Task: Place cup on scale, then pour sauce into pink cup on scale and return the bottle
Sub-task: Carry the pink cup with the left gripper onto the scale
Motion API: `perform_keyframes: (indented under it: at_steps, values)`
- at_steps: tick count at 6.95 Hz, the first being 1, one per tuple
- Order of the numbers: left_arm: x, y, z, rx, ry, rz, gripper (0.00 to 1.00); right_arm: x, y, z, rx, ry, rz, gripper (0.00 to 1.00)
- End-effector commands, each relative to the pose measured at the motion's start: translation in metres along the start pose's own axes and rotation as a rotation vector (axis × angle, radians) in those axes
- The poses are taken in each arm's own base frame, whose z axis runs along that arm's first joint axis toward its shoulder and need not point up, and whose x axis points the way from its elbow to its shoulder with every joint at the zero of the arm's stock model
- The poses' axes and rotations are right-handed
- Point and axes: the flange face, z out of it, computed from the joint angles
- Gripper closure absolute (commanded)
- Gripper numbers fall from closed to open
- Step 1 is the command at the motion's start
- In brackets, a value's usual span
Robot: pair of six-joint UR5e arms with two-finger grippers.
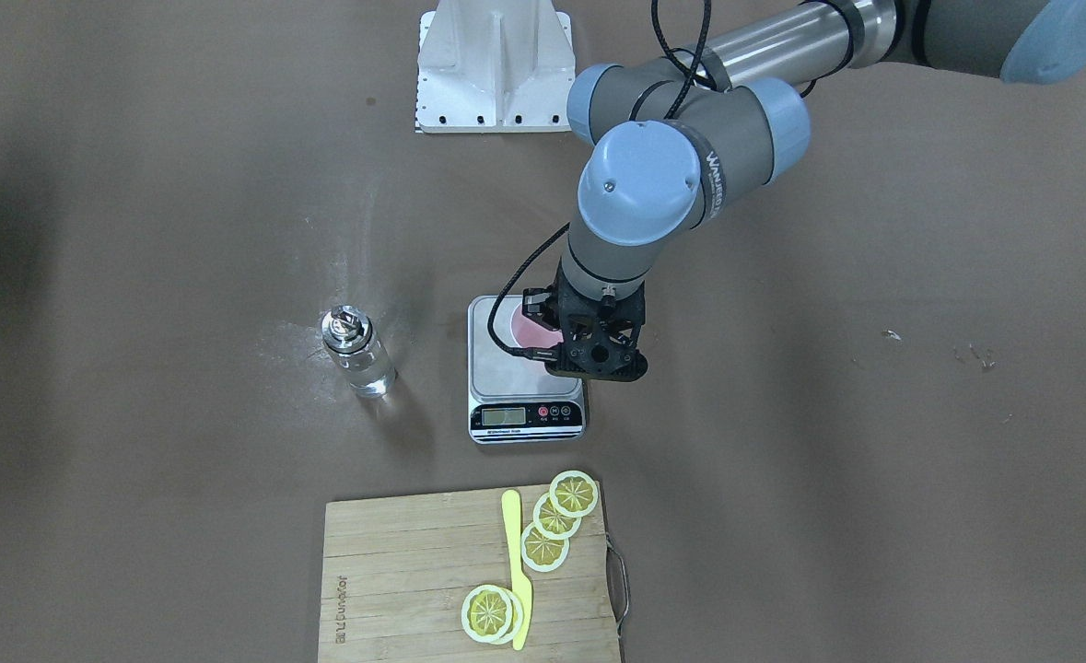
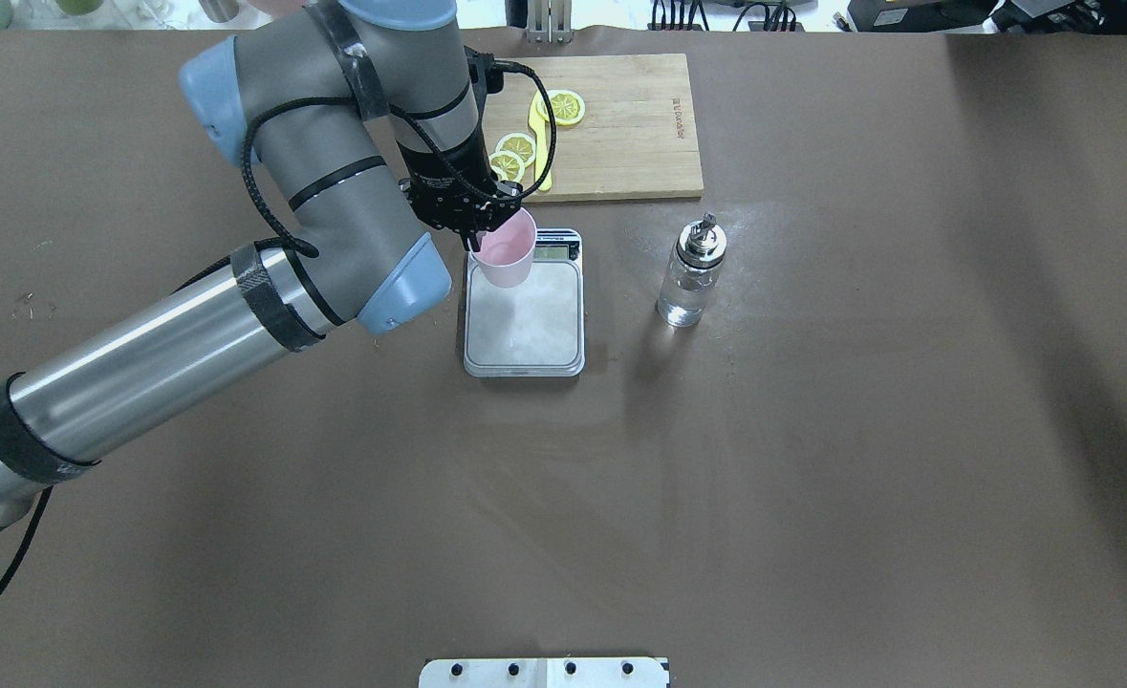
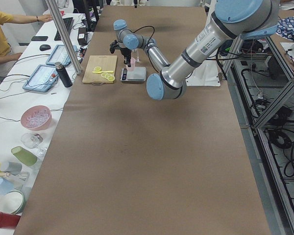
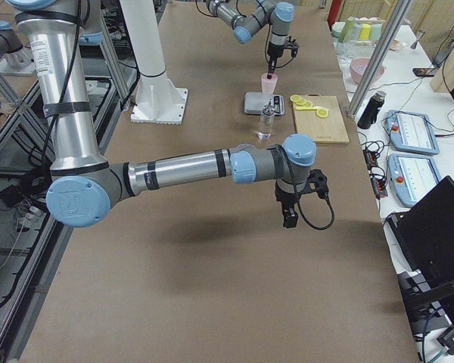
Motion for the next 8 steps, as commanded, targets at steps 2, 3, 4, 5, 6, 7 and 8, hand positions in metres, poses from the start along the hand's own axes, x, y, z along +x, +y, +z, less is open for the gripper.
perform_keyframes:
  at_steps: [2,3,4,5,6,7,8]
  values:
    - [0.01,0.009,0.024,-0.03,-0.015,0.015,1.0,-0.023,-0.007,0.011,0.015,-0.013,-0.073,0.0]
    - [0.016,0.016,0.032,-0.041,-0.015,0.026,1.0,-0.033,-0.012,0.015,0.011,-0.013,-0.094,0.0]
    - [0.018,0.018,0.033,-0.043,-0.014,0.029,1.0,-0.038,-0.015,0.016,0.011,-0.016,-0.102,0.0]
    - [0.02,0.02,0.039,-0.051,-0.017,0.031,1.0,-0.041,-0.016,0.014,0.021,-0.015,-0.114,0.0]
    - [0.02,0.02,0.042,-0.048,-0.012,0.038,1.0,-0.039,-0.014,0.015,0.047,-0.012,-0.127,0.0]
    - [0.02,0.02,0.048,-0.051,-0.011,0.04,1.0,-0.038,-0.012,0.015,0.05,-0.01,-0.12,0.0]
    - [0.021,0.02,0.047,-0.048,-0.007,0.048,1.0,-0.039,-0.013,0.015,0.051,-0.012,-0.109,0.0]
